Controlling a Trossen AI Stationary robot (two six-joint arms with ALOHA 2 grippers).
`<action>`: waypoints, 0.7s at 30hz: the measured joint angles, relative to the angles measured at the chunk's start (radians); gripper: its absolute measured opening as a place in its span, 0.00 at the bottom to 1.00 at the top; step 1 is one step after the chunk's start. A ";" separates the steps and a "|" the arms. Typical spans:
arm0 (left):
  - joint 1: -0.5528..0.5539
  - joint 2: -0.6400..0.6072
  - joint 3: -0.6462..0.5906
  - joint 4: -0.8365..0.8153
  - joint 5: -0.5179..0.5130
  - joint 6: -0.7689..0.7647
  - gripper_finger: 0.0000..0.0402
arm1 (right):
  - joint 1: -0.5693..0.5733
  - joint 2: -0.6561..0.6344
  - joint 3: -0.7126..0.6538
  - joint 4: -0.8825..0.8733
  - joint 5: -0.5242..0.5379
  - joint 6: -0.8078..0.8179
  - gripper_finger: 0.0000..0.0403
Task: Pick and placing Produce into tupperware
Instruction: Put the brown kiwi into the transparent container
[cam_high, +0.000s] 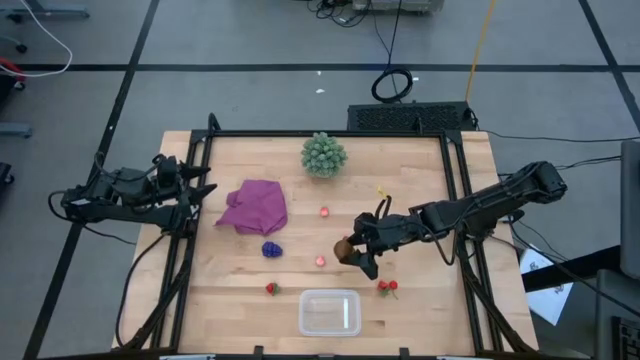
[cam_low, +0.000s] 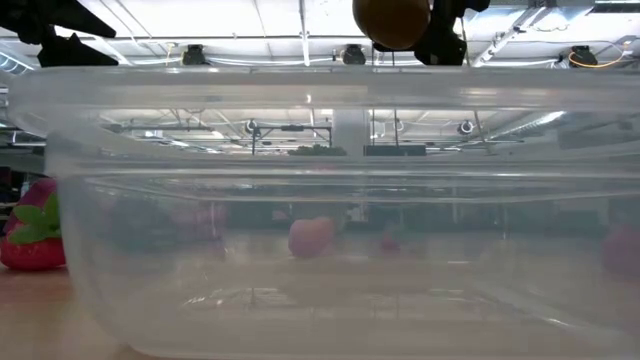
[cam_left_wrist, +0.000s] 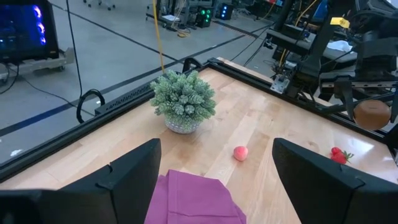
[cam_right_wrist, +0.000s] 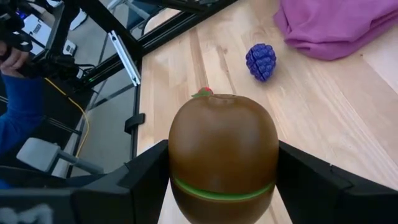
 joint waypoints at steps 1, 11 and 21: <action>0.000 0.000 0.000 0.000 0.000 0.000 0.78 | 0.000 0.000 0.000 0.001 0.000 0.000 0.62; 0.000 0.000 0.000 0.000 0.000 0.000 0.78 | 0.057 0.001 0.000 0.106 -0.009 -0.040 0.62; 0.000 0.001 0.000 0.000 0.000 -0.020 0.78 | 0.126 0.108 0.136 0.080 -0.009 -0.106 0.62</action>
